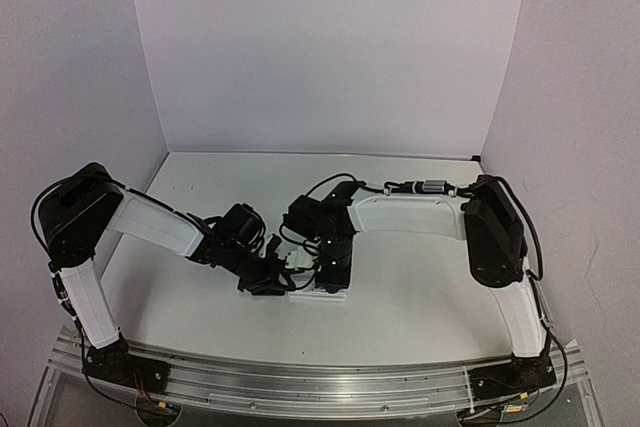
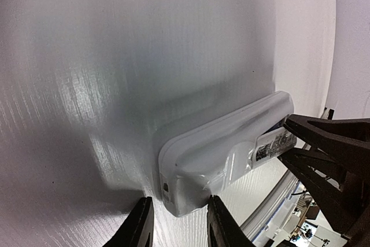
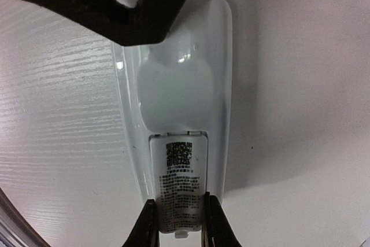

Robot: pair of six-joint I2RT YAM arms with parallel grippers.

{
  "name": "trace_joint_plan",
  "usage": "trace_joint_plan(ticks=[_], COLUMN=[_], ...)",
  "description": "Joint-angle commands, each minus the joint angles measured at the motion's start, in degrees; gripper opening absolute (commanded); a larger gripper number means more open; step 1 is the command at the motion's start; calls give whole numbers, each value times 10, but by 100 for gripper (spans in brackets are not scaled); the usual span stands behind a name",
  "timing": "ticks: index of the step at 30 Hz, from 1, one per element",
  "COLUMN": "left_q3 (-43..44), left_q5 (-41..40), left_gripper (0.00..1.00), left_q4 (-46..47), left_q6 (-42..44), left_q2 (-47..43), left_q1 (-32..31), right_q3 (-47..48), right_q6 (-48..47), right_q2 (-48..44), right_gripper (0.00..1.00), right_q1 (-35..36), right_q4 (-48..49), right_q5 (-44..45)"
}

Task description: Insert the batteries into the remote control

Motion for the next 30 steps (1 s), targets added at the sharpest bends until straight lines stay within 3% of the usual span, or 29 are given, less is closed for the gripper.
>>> trace_joint_plan(ticks=[1, 12, 25, 30], left_q3=[2, 1, 6, 15], left_q5=[15, 23, 29, 30], left_gripper=[32, 32, 33, 33], left_q4=[11, 16, 16, 14], left_q6=[12, 11, 14, 18], left_q2=[-5, -1, 4, 11], left_q1=[-9, -9, -9, -9], right_q3=[57, 92, 80, 82], right_q6=[25, 61, 55, 56], right_q2=[24, 55, 44, 47], right_gripper=[0, 0, 0, 0], right_q1=[14, 14, 13, 13], right_q4=[19, 16, 20, 20], right_q5=[-33, -63, 36, 30])
